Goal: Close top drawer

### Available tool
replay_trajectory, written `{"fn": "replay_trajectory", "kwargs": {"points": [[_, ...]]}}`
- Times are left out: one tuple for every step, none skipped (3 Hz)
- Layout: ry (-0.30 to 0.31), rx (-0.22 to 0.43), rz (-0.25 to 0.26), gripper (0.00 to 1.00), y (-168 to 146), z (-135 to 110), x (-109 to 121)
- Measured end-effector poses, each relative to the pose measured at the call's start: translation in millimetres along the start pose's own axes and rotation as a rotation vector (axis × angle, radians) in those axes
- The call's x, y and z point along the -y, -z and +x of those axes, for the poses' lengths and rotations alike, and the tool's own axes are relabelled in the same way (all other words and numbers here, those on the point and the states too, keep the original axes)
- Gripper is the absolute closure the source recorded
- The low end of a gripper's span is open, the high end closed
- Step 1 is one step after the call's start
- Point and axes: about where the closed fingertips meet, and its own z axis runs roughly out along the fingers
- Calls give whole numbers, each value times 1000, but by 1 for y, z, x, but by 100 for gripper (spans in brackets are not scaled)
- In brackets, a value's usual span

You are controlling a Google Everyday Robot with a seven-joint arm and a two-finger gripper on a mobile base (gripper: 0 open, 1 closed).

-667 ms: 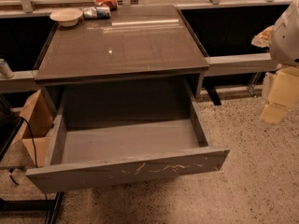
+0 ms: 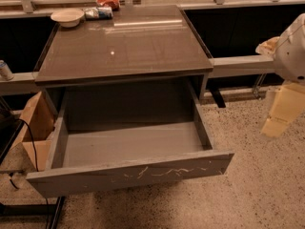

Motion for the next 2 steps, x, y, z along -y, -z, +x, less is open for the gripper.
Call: {"fn": "replay_trajectory", "kwargs": {"points": [[16, 43, -4, 26, -27, 2, -10], [10, 111, -9, 50, -52, 5, -23]]}}
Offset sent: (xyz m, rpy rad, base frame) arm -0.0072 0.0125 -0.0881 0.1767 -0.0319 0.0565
